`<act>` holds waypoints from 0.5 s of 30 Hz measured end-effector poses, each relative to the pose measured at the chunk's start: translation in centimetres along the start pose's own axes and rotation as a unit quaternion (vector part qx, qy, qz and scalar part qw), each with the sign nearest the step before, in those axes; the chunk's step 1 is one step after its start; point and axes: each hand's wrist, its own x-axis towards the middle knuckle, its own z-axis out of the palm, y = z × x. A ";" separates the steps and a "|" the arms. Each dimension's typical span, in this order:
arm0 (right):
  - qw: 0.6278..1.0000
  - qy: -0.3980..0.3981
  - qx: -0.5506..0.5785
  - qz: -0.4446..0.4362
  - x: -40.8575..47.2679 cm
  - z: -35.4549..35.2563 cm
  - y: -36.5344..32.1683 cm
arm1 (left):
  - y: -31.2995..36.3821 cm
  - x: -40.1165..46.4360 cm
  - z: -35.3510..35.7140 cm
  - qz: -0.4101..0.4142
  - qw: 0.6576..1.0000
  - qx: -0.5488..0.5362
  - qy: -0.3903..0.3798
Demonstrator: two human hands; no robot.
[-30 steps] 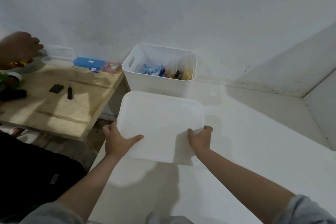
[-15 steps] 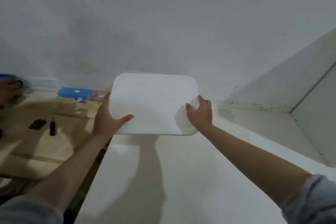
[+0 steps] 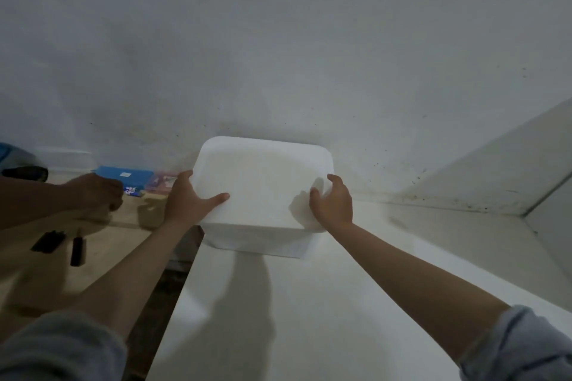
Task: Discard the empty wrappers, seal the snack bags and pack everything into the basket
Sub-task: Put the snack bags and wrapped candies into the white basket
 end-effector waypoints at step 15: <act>0.996 0.044 -0.071 0.027 2.6 2.8 1.5 | 0.4 2.7 1.4 0.012 1.000 0.027 -0.002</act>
